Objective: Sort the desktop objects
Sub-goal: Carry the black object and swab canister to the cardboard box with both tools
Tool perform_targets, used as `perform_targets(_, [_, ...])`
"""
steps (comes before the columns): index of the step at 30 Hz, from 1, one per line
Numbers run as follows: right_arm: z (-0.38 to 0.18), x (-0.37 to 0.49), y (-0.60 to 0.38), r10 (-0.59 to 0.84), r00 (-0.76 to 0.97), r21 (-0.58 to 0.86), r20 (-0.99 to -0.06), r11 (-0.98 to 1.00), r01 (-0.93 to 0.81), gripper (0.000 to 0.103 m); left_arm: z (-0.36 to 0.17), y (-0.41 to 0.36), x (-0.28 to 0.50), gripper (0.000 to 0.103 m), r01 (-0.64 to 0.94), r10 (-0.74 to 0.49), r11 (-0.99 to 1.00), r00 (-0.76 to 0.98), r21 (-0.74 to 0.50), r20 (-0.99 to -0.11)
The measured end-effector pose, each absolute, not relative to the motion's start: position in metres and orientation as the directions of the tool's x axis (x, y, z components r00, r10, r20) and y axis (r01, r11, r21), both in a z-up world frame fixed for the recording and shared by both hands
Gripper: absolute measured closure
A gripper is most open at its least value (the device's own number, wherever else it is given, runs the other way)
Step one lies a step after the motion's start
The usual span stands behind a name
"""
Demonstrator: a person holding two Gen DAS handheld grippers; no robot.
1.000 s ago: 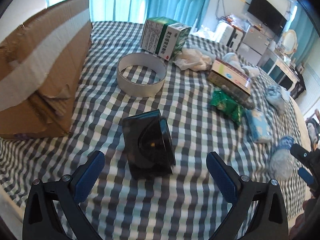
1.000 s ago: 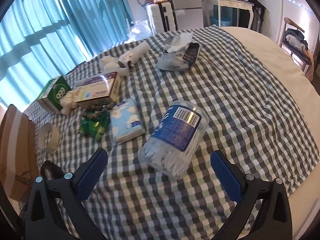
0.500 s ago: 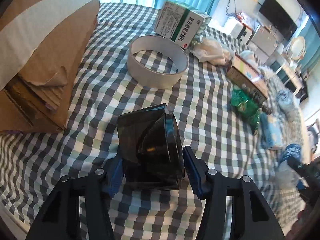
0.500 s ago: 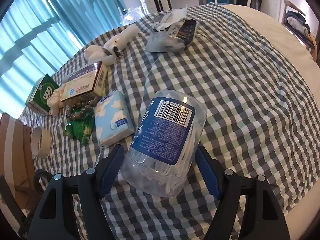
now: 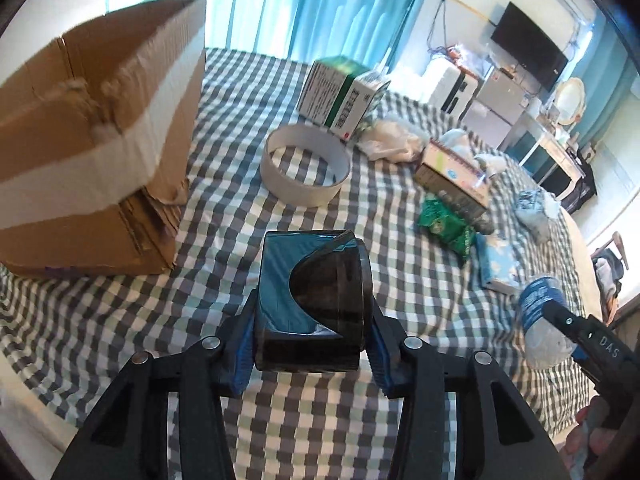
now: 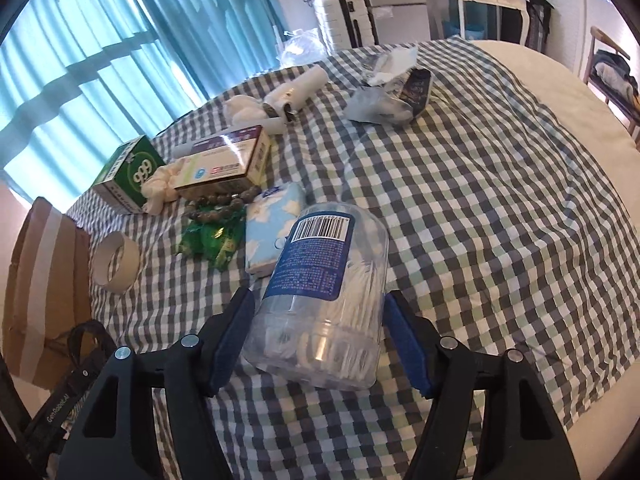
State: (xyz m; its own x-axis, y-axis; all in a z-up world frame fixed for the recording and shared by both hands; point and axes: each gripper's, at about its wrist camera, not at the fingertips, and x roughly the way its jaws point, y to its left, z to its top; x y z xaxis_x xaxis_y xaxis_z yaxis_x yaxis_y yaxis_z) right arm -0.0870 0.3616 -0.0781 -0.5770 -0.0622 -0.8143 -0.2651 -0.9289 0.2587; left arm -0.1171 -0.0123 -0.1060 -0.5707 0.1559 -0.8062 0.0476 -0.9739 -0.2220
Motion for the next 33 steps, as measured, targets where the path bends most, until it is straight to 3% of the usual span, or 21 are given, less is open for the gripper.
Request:
perform_targets(14, [-0.052,-0.048,0.323,-0.147,-0.616,0.305,-0.774,-0.939,-0.159,0.042,-0.057,-0.02,-0.091,0.055,0.009,0.143,-0.98,-0.656,-0.197,-0.741])
perform_targets(23, [-0.059,-0.043,0.3,-0.147,-0.581,0.275,-0.801,-0.952,-0.138,0.042,-0.044,-0.037,-0.082,0.055,0.018,0.133,-0.98,-0.679,-0.197,-0.722])
perform_targets(33, [-0.087,-0.045,0.277,-0.055,-0.461,0.133,-0.886,-0.981,-0.139,0.039,-0.048,-0.049,-0.082,0.055,0.037,0.136,-0.976,-0.672,-0.216,-0.728])
